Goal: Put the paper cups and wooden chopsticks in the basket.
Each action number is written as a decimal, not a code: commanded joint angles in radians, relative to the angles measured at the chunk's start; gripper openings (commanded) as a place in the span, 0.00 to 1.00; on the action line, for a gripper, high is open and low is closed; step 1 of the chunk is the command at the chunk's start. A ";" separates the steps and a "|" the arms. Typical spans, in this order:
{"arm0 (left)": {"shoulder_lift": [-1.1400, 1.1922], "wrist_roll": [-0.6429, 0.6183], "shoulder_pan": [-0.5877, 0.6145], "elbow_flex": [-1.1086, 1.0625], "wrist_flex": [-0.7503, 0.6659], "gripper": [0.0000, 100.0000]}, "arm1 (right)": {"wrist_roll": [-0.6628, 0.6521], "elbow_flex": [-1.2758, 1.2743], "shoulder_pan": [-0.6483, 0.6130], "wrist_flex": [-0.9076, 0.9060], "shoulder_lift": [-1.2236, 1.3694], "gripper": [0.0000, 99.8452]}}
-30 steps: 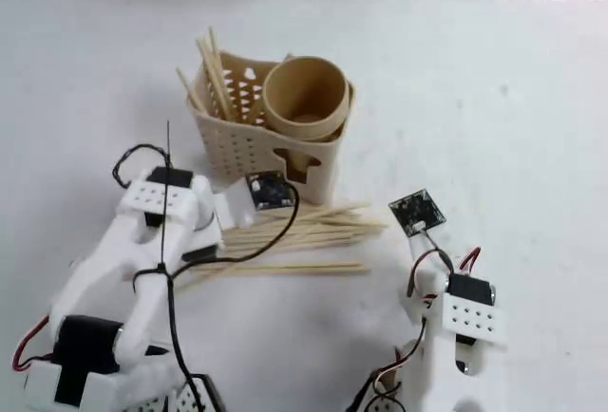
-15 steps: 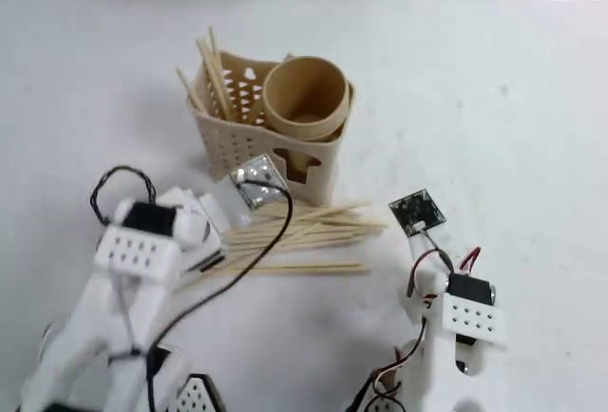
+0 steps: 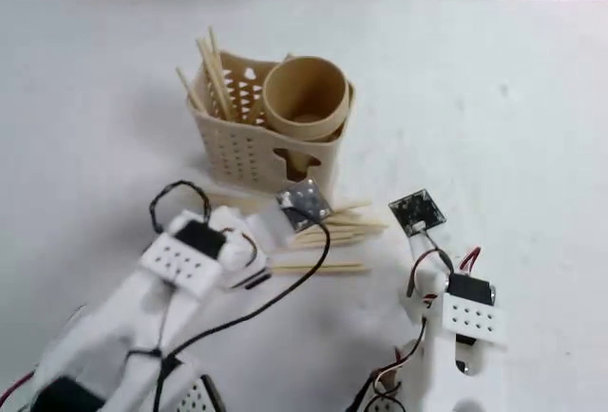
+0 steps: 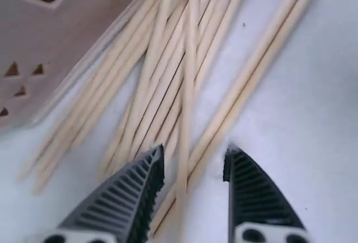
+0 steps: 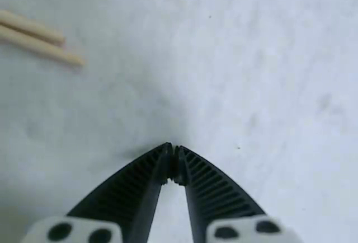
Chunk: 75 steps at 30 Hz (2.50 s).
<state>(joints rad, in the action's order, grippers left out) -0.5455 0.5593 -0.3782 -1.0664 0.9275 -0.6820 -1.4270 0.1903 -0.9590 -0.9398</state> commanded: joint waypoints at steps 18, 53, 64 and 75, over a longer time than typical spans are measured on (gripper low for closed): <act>0.335 -0.011 0.050 0.143 -0.084 0.05 | -0.012 0.003 0.005 0.015 -0.002 0.02; -0.438 0.014 0.059 0.692 0.624 0.02 | -0.012 0.003 0.005 0.015 -0.002 0.02; -0.234 -0.334 0.213 1.149 0.218 0.02 | -0.012 0.003 0.005 0.015 -0.002 0.02; 0.008 -0.620 0.223 1.145 -0.161 0.02 | -0.012 0.003 0.005 0.015 -0.002 0.02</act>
<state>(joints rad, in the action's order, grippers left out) -0.6160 -0.0115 -0.1634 0.0414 0.8723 -0.6820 -1.4270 0.1903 -0.9590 -0.9398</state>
